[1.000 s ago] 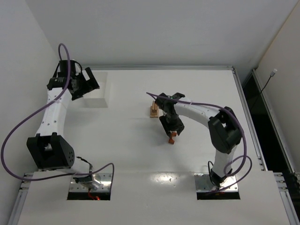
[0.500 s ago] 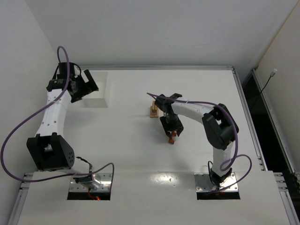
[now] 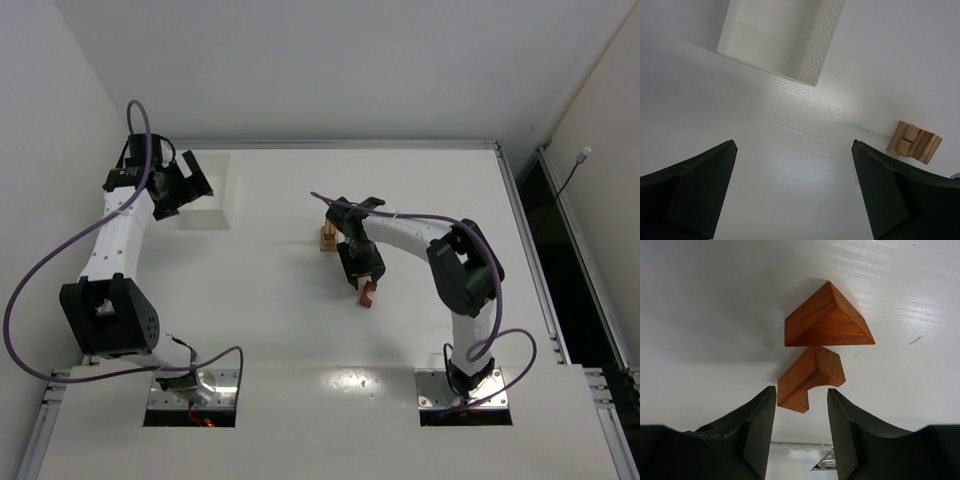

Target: Build the wood block tower

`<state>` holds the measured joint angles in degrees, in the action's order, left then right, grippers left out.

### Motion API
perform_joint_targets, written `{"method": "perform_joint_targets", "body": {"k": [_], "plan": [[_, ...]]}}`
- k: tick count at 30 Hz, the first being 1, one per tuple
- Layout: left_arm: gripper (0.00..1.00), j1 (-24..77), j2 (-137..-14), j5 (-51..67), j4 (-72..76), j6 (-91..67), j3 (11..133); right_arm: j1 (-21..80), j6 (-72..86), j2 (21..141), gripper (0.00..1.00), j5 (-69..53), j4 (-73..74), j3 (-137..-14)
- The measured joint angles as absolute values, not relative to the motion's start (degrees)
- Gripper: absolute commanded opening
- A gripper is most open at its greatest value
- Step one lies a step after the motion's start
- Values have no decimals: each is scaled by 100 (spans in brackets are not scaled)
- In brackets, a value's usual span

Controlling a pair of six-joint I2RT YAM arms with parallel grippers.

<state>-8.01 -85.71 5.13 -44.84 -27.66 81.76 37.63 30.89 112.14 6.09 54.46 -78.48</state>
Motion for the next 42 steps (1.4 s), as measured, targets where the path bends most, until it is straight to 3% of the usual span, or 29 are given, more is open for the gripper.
{"method": "perform_joint_targets", "body": {"k": [21, 26, 32, 39, 42], "plan": [[100, -873, -8777, 679, -4449, -2768, 8224, 3642, 3133, 11301, 42, 932, 5559, -7520], [100, -873, -8879, 751, -4445, -2779, 8243, 3583, 3135, 11190, 28, 965, 5551, -7387], [100, -873, -8919, 810, -4445, -2794, 8254, 3516, 3153, 11039, 28, 991, 5544, -7214], [100, -873, -8919, 917, -4445, -2799, 8256, 3159, 3135, 10733, 49, 893, 5395, -6648], [100, -873, -8919, 965, -4442, -2812, 8254, 2945, 3083, 10567, 50, 718, 5352, -6414]]}}
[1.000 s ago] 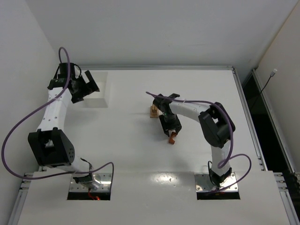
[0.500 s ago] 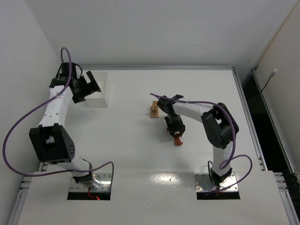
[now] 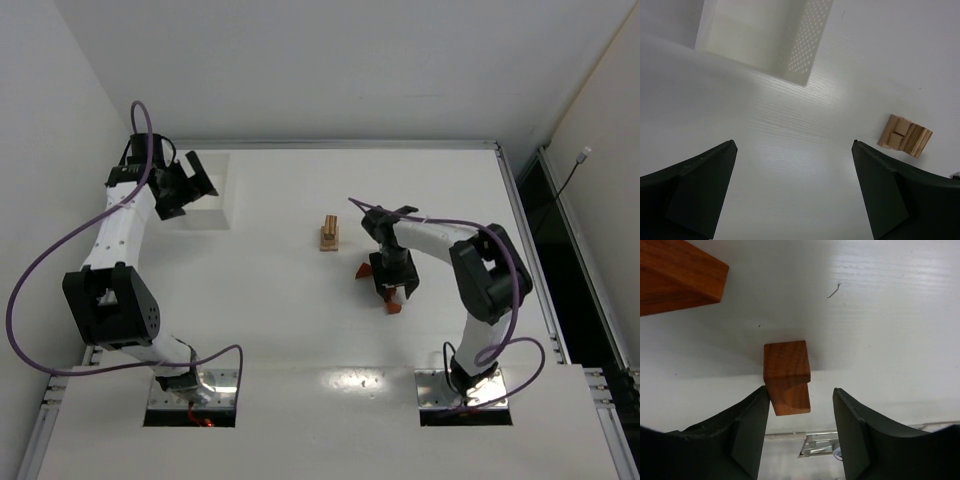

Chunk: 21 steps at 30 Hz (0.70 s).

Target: Build the wood block tower

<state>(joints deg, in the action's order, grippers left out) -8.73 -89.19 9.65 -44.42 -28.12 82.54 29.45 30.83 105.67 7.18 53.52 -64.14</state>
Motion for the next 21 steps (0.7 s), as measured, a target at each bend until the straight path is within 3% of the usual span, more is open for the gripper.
{"method": "perform_joint_targets", "body": {"k": [9, 21], "plan": [[100, -873, -8921, 1046, -4405, -2812, 8243, 2421, 2858, 9633, 46, 97, 4904, -5824], [100, -873, -8980, 1118, -4383, -2814, 8202, 2453, 2759, 9441, 46, -106, 4501, -5426]]}}
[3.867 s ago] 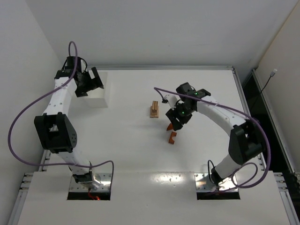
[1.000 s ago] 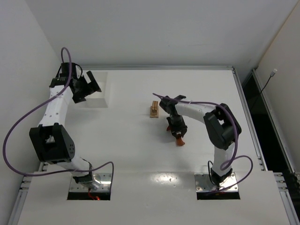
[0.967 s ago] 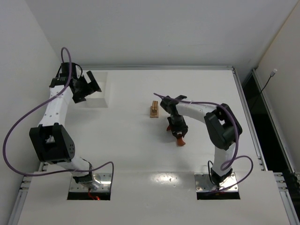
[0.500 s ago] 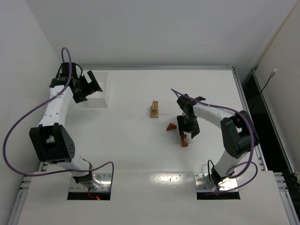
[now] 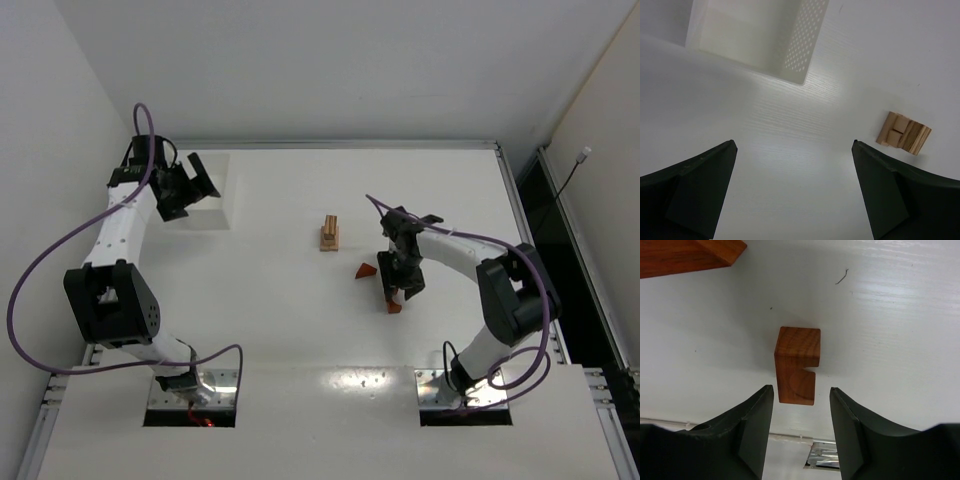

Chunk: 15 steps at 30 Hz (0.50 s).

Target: Build the wood block tower

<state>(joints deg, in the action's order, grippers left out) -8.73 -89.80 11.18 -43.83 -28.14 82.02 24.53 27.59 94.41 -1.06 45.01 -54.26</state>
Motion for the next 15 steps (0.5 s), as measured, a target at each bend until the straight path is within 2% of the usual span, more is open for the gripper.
{"method": "perform_joint_targets", "body": {"k": [4, 7, 8, 9, 15], "plan": [[100, -873, -8980, 1120, -4340, -2814, 8112, 2491, 2759, 9441, 42, -80, 4394, -5430], [100, -873, -8980, 1118, -4331, -2814, 8101, 2502, 2744, 9459, 32, -60, 4344, -5446], [100, -873, -8980, 1118, -4320, -2814, 8101, 2508, 2738, 9461, 25, -60, 4333, -5446], [100, -873, -8980, 1118, -4318, -2814, 8101, 2528, 2738, 9461, 23, -47, 4327, -5446], [100, -873, -8980, 1118, -4316, -2814, 8101, 2759, 2783, 9478, 22, -47, 4204, -5446]]}}
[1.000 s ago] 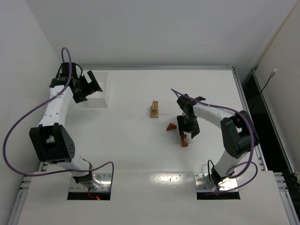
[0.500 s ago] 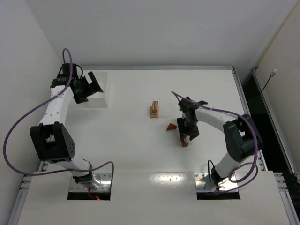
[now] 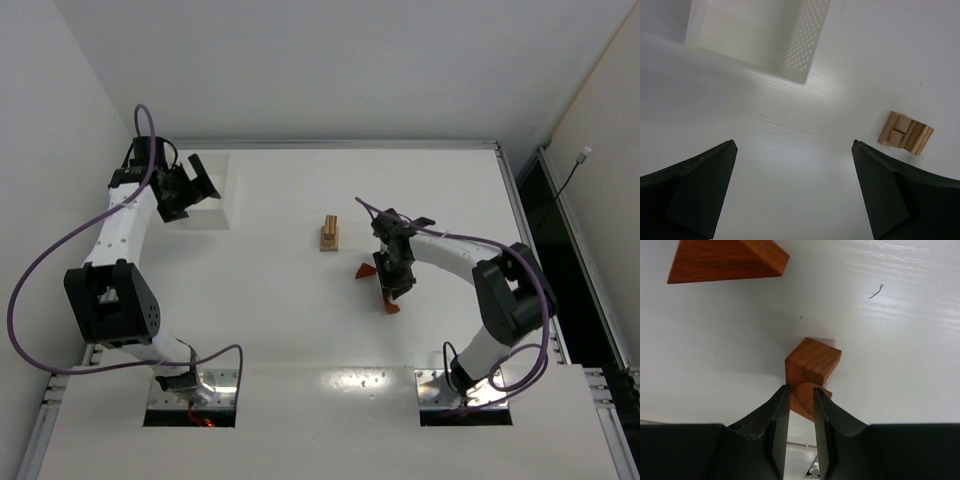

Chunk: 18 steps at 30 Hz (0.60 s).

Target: Build the wood block tower

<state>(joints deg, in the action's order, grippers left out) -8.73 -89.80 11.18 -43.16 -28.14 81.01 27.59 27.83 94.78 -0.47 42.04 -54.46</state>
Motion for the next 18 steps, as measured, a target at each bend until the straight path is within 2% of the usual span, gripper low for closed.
{"method": "perform_joint_targets", "body": {"k": [11, 12, 13, 14, 18], "plan": [[100, -873, -8980, 1118, -4316, -2814, 8101, 2805, 2849, 9789, 32, -40, 4198, -5446], [100, -873, -8980, 1118, -4316, -2814, 8101, 2805, 2849, 9791, 34, -38, 4198, -5446], [100, -873, -8980, 1118, -4316, -2814, 8101, 2805, 2851, 9791, 42, -36, 4198, -5448], [100, -873, -8980, 1118, -4316, -2814, 8101, 2805, 2858, 9791, 44, -32, 4198, -5446], [100, -873, -8980, 1118, -4316, -2814, 8101, 2805, 2853, 9791, 44, -21, 4198, -5448]]}}
